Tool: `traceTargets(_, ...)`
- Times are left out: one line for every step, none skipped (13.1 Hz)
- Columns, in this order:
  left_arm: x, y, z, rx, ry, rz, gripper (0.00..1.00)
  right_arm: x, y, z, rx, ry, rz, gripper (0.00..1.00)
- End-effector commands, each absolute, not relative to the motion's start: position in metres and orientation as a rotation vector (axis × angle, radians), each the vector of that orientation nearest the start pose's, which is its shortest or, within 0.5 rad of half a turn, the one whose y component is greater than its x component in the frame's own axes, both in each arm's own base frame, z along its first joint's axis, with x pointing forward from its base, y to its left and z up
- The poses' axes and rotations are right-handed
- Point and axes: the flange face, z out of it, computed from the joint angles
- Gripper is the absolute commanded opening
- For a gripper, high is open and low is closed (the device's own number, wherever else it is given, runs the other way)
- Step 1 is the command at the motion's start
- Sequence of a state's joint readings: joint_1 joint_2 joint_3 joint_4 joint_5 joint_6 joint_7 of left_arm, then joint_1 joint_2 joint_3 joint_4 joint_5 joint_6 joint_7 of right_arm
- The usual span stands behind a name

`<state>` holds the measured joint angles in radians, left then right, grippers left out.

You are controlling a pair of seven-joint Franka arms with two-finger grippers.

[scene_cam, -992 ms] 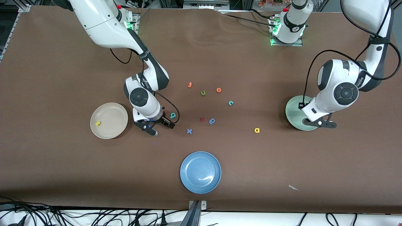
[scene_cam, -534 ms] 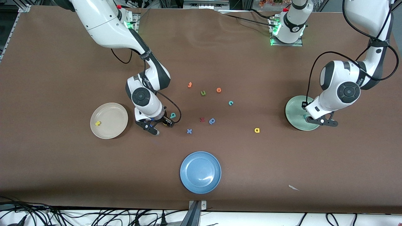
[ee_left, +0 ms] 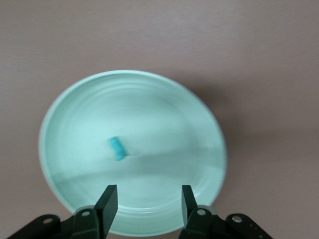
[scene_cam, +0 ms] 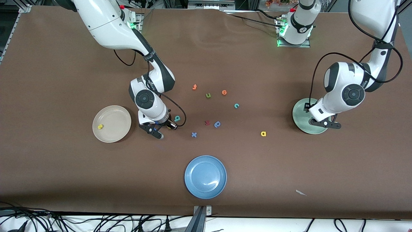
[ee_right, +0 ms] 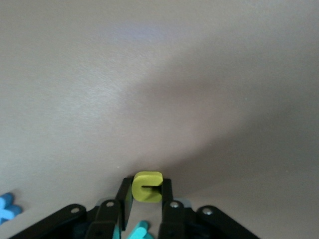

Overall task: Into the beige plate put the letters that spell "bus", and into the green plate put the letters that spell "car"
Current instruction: 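Drop the yellow c onto the beige plate while the left gripper reaches the D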

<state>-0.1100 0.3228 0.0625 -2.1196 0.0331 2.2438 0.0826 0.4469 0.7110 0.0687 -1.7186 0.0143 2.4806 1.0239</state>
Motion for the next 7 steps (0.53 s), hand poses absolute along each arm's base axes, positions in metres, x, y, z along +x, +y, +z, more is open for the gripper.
traceTargets(0.550,-0.055,0.244,-3.140,0.225,0.310,0.67,0.590,0.332,0.175,-2.968,0.826,0.022,0.05)
traceTargets(0.550,-0.064,0.244,-3.157,0.211,0.313,0.70,0.593,0.331,0.182,-2.982,0.818,0.029,0.04)
traceTargets(0.549,-0.077,0.245,-3.183,0.205,0.313,0.70,0.599,0.331,0.191,-3.007,0.817,0.055,0.04)
traceTargets(0.547,-0.090,0.242,-3.215,0.192,0.325,0.70,0.606,0.329,0.207,-3.035,0.808,0.086,0.04)
traceTargets(0.543,-0.115,0.234,-3.248,0.187,0.350,0.70,0.613,0.323,0.221,-3.078,0.766,0.115,0.04)
traceTargets(0.541,-0.132,0.226,-3.271,0.135,0.360,0.70,0.621,0.306,0.233,-3.113,0.736,0.142,0.04)
traceTargets(0.540,-0.150,0.221,-3.275,0.090,0.327,0.71,0.626,0.290,0.246,-3.145,0.672,0.172,0.04)
